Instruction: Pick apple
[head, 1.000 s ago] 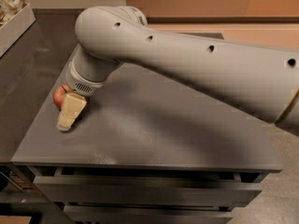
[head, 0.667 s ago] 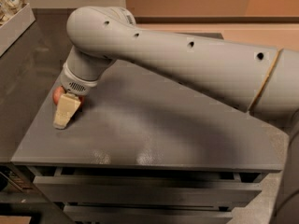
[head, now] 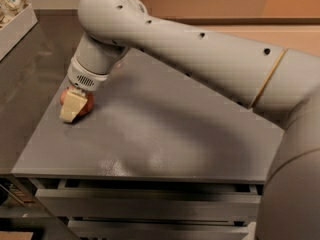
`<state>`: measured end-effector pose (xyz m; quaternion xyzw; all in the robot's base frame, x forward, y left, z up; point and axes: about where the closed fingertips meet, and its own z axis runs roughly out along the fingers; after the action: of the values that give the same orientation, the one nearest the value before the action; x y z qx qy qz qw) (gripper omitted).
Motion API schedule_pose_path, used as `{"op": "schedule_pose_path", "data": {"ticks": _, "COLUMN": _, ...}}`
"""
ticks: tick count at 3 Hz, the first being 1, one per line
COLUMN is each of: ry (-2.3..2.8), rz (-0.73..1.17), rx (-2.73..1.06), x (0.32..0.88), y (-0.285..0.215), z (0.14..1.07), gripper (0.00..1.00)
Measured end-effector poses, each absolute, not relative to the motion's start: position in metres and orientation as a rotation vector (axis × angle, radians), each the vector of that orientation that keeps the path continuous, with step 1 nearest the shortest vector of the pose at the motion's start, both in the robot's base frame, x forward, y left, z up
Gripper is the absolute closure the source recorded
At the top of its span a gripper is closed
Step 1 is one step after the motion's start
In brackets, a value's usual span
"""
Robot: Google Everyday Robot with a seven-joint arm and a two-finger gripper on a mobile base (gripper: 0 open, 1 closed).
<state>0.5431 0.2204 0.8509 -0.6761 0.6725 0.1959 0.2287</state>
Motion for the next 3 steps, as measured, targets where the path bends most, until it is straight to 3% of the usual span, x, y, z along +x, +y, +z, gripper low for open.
{"op": "schedule_pose_path", "data": {"ticks": 2, "ry": 1.757, "rz": 0.624, "rx": -1.841, "x": 0.536, "y": 0.201, "z": 0.915, "gripper": 0.97}}
{"op": "schedule_pose_path", "data": {"ticks": 3, "ry": 1.649, "rz": 0.63, "rx": -1.852, "x": 0.522, "y": 0.188, "z": 0.969, "gripper": 1.0}}
